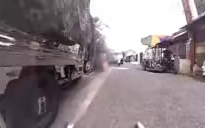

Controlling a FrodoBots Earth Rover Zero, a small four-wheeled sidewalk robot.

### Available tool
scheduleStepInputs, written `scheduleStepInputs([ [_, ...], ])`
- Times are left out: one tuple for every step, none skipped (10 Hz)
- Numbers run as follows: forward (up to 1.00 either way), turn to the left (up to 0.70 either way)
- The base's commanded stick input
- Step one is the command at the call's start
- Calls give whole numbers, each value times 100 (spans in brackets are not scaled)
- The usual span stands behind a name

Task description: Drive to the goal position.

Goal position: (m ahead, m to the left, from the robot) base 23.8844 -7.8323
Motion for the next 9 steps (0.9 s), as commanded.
scheduleStepInputs([
  [70, -1],
  [70, -6],
  [70, -10],
  [70, -14],
  [70, -14],
  [70, -14],
  [70, -14],
  [70, -14],
  [70, -14],
])
